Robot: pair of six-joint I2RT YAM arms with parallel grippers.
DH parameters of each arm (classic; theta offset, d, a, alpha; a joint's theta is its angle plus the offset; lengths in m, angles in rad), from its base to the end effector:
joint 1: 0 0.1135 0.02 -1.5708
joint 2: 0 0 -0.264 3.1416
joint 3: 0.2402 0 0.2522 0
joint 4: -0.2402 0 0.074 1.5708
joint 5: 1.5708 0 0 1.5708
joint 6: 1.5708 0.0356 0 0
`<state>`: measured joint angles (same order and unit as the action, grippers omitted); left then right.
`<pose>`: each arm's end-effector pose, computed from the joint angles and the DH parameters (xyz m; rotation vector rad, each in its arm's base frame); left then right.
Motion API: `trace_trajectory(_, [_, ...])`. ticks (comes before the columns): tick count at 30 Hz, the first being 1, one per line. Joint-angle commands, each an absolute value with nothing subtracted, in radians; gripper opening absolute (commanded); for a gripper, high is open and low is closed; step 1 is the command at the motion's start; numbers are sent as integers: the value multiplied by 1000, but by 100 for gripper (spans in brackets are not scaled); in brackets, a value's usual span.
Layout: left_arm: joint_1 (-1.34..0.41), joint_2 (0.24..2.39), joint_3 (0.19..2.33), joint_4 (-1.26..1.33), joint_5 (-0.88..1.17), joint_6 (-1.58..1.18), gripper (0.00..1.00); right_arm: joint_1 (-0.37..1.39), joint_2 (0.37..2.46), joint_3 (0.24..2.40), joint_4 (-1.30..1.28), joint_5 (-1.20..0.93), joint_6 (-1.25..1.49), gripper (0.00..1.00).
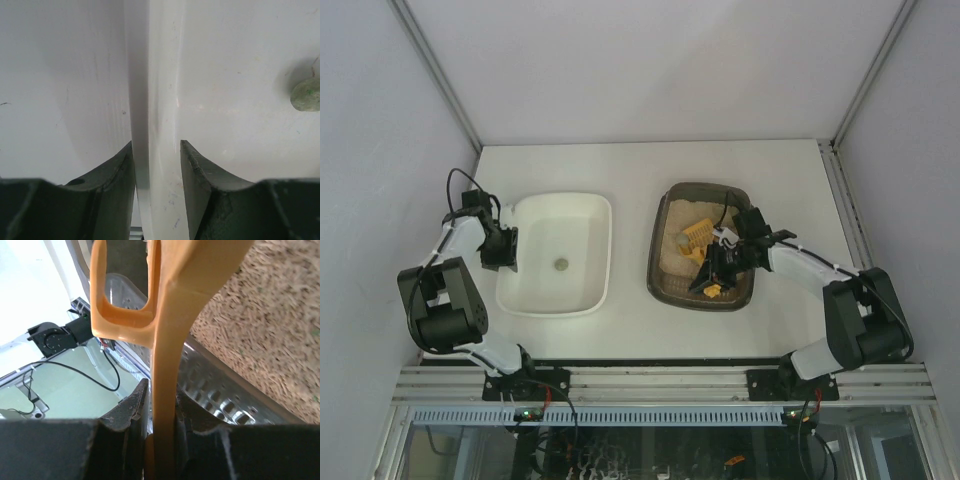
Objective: Clean the litter box
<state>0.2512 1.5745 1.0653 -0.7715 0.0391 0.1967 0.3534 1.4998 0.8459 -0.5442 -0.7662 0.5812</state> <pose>0.2865 0.0721 0.2055 -0.0695 2.8491 0.0381 0.2433 0.1161 0.1826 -0.1085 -2.8478 -1.2638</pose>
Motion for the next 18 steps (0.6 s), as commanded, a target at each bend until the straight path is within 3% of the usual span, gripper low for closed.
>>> trace_trajectory(1, [257,1562,1042,-760,70,221,44,313,1398,764,-393,-829,638,0])
trace_trajectory(12, [255,1616,1030,-731,80,195,35,260,1205,537,-83,-900,758,0])
trace_trajectory(18, [245,1656,1018,-701,67,170,44,259,1089,511,-58,-893,757,0])
